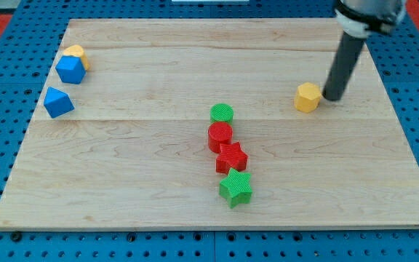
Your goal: Move the hexagon to the right of the red star
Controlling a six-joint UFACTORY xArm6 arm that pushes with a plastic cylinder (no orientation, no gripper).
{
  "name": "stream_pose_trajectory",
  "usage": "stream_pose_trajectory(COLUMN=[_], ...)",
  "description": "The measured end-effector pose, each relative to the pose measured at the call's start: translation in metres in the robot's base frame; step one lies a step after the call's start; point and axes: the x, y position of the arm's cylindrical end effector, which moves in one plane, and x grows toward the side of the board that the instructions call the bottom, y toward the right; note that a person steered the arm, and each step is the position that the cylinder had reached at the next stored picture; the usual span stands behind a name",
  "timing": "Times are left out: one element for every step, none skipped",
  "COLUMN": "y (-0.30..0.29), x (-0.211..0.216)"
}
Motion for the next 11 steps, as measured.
stream_pose_trajectory(y=[0.0, -0.013, -0.064, -0.072, -0.042, -0.041, -0.069, -0.04, -0.016, -0.014, -0.019], x=[-0.007, -0.065, -0.081, -0.043, 0.016, 0.02, -0.027, -0.035, 0.007, 0.061, 0.055])
